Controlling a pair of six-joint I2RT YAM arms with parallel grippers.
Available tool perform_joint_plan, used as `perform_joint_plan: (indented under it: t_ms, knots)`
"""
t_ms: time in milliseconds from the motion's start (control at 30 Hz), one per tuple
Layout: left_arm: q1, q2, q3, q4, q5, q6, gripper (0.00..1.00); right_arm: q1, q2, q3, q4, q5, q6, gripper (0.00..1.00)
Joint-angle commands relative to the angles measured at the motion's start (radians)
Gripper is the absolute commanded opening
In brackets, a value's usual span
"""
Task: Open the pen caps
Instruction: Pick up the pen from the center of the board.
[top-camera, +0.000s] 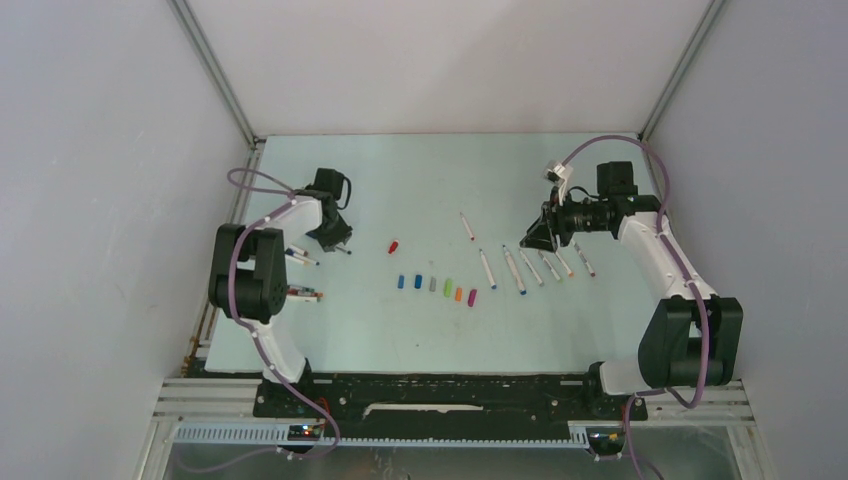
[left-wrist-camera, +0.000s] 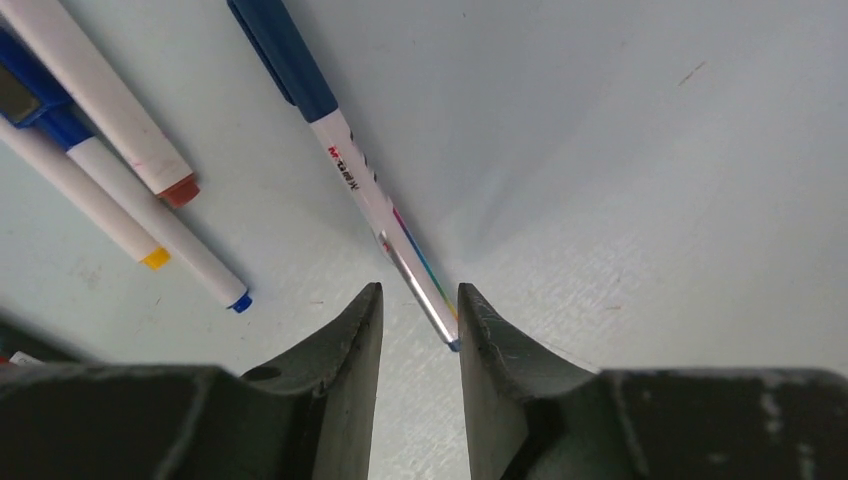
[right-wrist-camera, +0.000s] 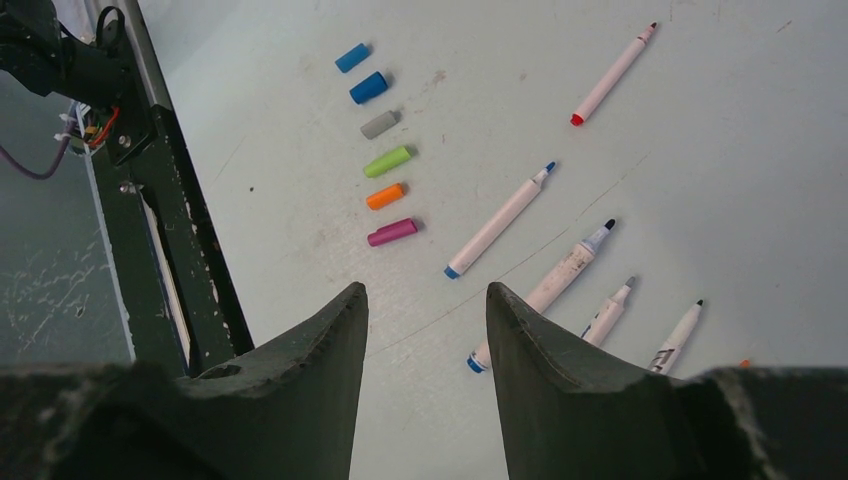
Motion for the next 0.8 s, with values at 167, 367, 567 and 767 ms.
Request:
perform_joint_plan:
  t_ms: [167,367,567,767]
  knots:
    - [0.017,-0.038,-0.002,0.025,0.006,-0.031,0.37,-0.006,-0.024,0.007,0.026,-0.039,0.011,0.50]
    - [0.027,-0.005,0.015,0.030,0.054,-0.037,0.37,-0.006,-0.025,0.007,0.023,-0.043,0.009,0.50]
    - [0.048,0.008,0.028,0.019,0.082,-0.065,0.38,-0.020,-0.026,0.008,0.020,-0.049,0.005,0.50]
    - [0.082,0.041,0.071,-0.023,0.129,-0.082,0.37,-0.037,-0.028,0.008,0.020,-0.055,0.006,0.50]
